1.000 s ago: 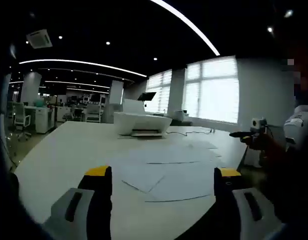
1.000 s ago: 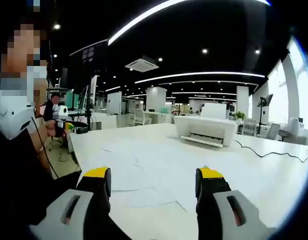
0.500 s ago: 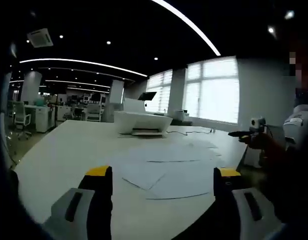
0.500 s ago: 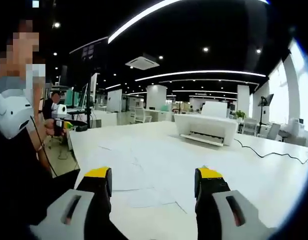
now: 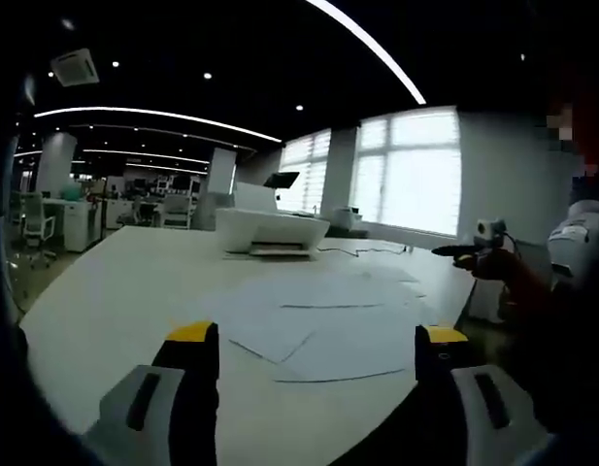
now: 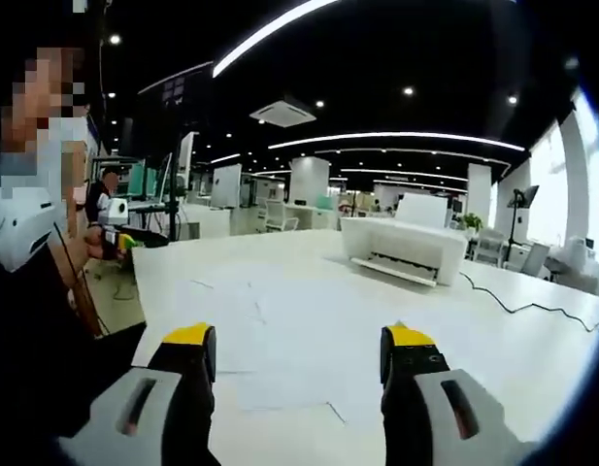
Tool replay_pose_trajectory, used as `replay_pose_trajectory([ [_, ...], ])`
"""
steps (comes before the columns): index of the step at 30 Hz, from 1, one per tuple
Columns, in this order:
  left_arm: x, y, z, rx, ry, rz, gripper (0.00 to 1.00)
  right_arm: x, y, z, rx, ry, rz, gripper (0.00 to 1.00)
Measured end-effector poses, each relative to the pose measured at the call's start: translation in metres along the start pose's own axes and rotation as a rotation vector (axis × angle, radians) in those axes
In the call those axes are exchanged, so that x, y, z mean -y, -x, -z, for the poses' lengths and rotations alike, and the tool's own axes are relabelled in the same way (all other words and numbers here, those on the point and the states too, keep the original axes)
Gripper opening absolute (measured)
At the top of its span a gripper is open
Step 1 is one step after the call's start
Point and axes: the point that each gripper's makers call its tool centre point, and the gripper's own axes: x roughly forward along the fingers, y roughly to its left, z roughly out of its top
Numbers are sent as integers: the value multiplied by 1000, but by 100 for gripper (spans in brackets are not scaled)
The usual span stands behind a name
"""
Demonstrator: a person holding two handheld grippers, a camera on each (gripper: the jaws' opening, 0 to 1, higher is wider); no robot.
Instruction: Organize the stack of printing papers by aligning and flattening the scattered papers on the table
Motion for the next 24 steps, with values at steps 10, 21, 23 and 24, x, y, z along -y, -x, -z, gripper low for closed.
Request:
replay_pose_trajectory([
  [10,0,-9,3,-34,25,25,86,4,-21,-1,-54,17,-59,66],
  [21,4,-13,3,-50,0,35,86,9,-40,-10,-91,41,-106,72],
  [23,3,-14,3,-51,2,36,86,10,-44,-10,-102,45,-114,73],
  [24,3,-15,4,-53,2,37,86,11,-47,-10,-111,48,-119,74],
])
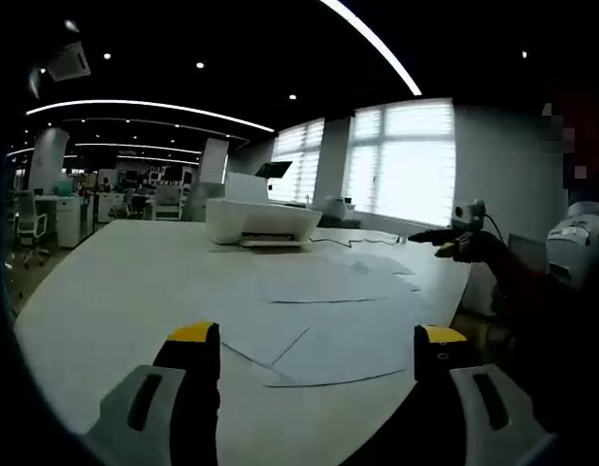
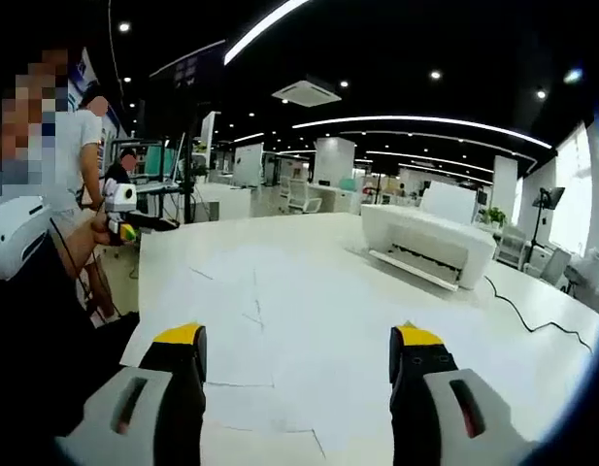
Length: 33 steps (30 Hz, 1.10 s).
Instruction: Organize the stack of printing papers by aligning and flattening the scattered papers on the table
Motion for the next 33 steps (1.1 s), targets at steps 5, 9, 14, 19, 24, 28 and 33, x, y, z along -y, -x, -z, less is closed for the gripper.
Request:
replay_pose_trajectory([
  [5,2,-2,2,-11,-5,8,86,5,-9,2,-29,2,-14,77],
  [9,1,-2,1,-8,-6,9,86,5,-15,2,-47,10,-27,78],
  [14,1,-3,1,-14,-10,8,86,5,-22,4,-81,27,-43,80],
  [19,3,-6,2,-13,-9,11,86,8,-29,6,-114,35,-51,82],
  [24,6,-9,5,-20,-9,18,85,8,-36,8,-133,46,-61,83],
  [28,5,-9,6,-25,-11,16,85,9,-44,9,-152,50,-74,87],
  [33,4,-8,6,-23,-13,13,85,15,-51,14,-192,55,-72,90],
])
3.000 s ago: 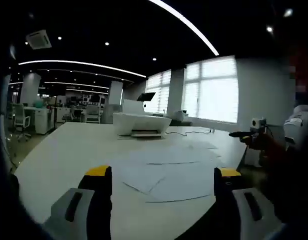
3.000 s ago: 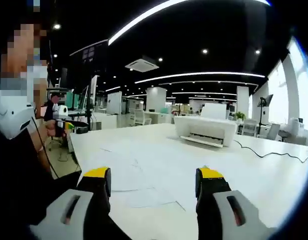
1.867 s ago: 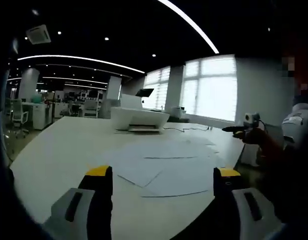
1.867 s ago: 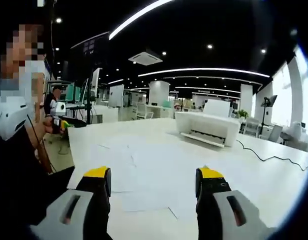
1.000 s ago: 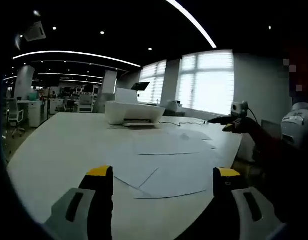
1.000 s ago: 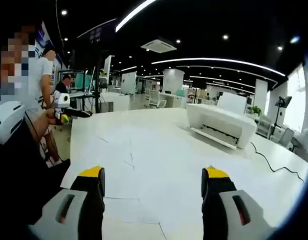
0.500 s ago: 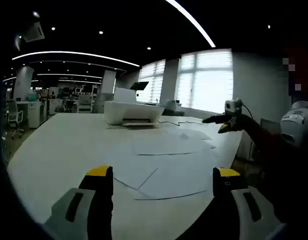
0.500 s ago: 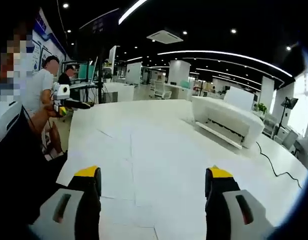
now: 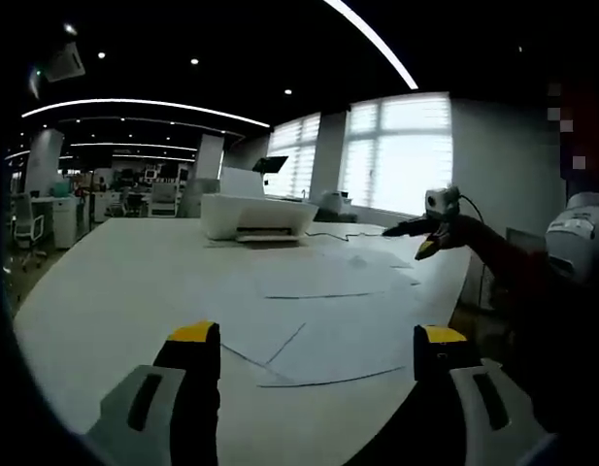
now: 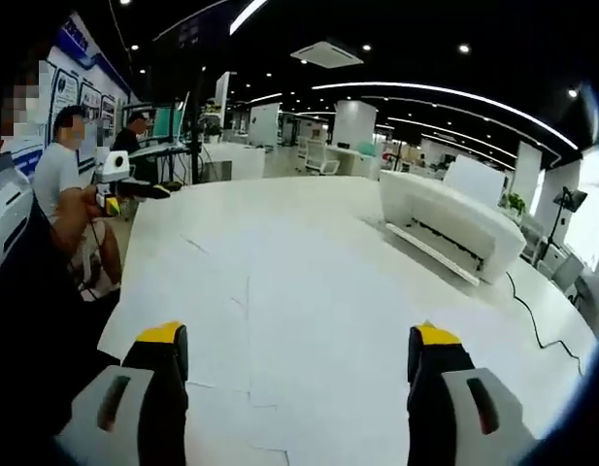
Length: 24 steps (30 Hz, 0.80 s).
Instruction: Organize the stack of printing papers by aligning and flattening the scattered papers on the table
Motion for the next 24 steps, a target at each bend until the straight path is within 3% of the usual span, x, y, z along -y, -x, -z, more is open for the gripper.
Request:
replay_pose_trajectory([
  [6,-4,0,4,-7,8,-6,85,10,-7,1,-38,9,-4,90],
  [24,-11,1,7,-16,11,-17,85,51,-19,25,-57,-96,28,85],
])
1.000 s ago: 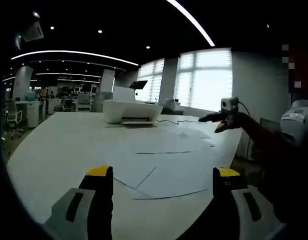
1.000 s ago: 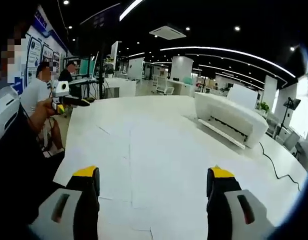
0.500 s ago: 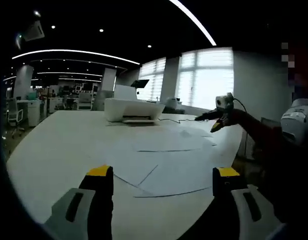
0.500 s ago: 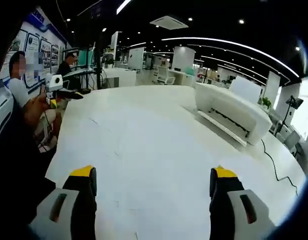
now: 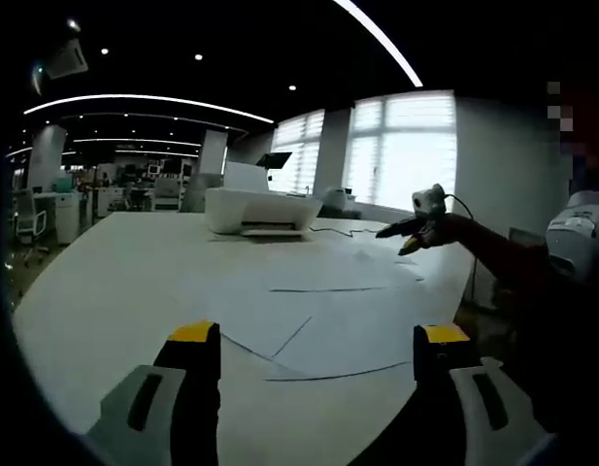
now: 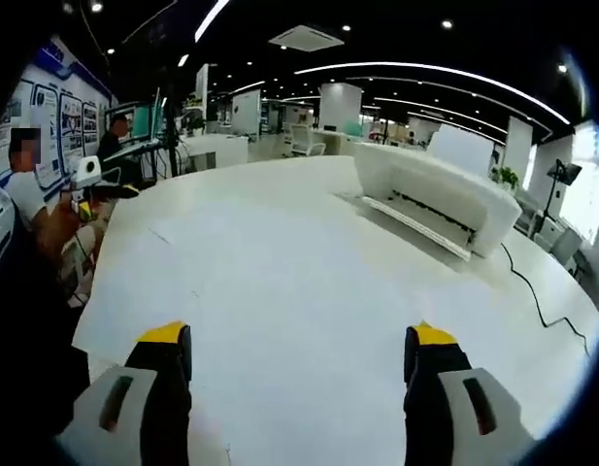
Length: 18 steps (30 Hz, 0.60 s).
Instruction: Organize the stack of printing papers by aligning and flattening the scattered papers on the table
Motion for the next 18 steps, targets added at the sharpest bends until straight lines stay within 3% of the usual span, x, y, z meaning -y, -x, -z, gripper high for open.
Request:
replay_pose_trajectory([
  [18,0,-2,0,-6,4,-8,85,31,-12,3,33,-87,44,71],
])
